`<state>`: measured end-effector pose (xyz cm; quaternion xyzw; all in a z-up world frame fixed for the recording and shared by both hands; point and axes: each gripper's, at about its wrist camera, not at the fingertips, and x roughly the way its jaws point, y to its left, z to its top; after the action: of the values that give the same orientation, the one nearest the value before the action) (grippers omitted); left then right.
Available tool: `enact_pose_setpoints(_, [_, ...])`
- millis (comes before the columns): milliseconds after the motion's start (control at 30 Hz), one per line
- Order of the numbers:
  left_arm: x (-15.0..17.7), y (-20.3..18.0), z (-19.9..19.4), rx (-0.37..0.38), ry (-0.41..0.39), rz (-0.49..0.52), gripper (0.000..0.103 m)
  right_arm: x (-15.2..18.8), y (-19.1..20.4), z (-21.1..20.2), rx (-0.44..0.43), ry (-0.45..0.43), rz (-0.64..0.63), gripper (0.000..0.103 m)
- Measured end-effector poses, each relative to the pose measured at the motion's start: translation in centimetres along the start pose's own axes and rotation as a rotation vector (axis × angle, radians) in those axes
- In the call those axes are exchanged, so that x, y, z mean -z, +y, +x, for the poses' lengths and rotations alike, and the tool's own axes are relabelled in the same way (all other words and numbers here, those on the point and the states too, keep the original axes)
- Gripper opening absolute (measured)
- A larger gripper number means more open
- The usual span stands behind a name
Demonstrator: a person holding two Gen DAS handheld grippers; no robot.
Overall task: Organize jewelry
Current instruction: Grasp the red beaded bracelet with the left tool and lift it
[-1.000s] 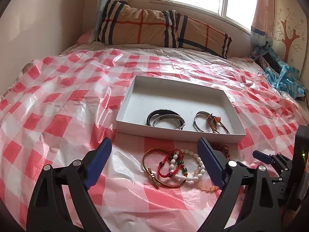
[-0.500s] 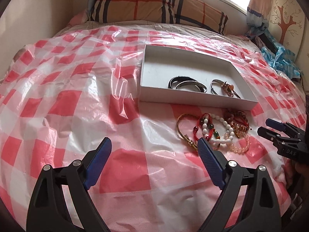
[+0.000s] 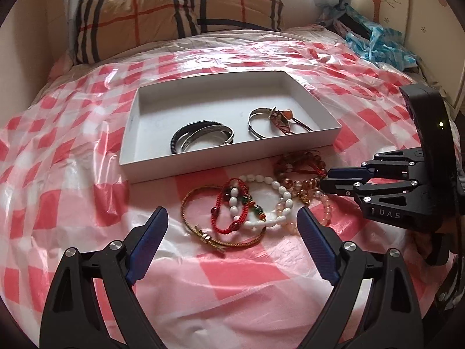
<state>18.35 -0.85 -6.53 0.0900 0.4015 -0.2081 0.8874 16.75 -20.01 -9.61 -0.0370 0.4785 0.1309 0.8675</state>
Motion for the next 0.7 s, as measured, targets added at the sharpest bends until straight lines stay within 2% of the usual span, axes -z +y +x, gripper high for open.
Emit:
enact_pose_setpoints(167, [-0.7, 0.2, 2.8, -0.02, 0.072, 0.018, 0.085, 1.2, -0.9, -1.3, -0.019, -0.033, 0.04, 0.005])
enact_pose_setpoints(233, [-0.6, 0.7, 3.8, 0.002, 0.113, 0.003, 0.069, 1.5, -1.3, -2.1, -0.025, -0.049, 0.056, 0.005])
enact_pose_setpoints(267, [-0.5, 1.0, 4.0, 0.014, 0.125, -0.009, 0.067, 1.6, -1.5, -2.4, -0.039, -0.052, 0.063, 0.005])
enact_pose_setpoints(333, [-0.2, 1.2, 4.3, 0.024, 0.134, -0.023, 0.053, 1.4, -1.6, -2.6, -0.045, -0.056, 0.071, 0.006])
enact_pose_setpoints(367, [-0.2, 1.3, 4.3, 0.03, 0.137, -0.027, 0.049, 1.2, -1.6, -2.5, -0.051, -0.054, 0.069, 0.022])
enact_pose_setpoints(433, [0.0, 1.5, 4.2, 0.04, 0.136, -0.044, 0.027, 0.8, -1.4, -2.5, -0.051, -0.077, 0.058, 0.05])
enact_pose_setpoints(533, [0.1, 2.0, 3.8, 0.066, 0.128, -0.078, 0.017, -0.3, -0.3, -1.8, -0.053, -0.088, 0.024, 0.05])
enact_pose_setpoints(600, [0.1, 2.2, 3.4, 0.078, 0.117, -0.093, 0.011, -0.8, 0.0, -0.8, -0.047, -0.073, 0.009, 0.044])
enact_pose_setpoints(700, [0.0, 2.6, 2.2, 0.114, 0.081, -0.123, 0.01, -0.9, -0.1, 0.1, -0.027, -0.045, 0.005, 0.018])
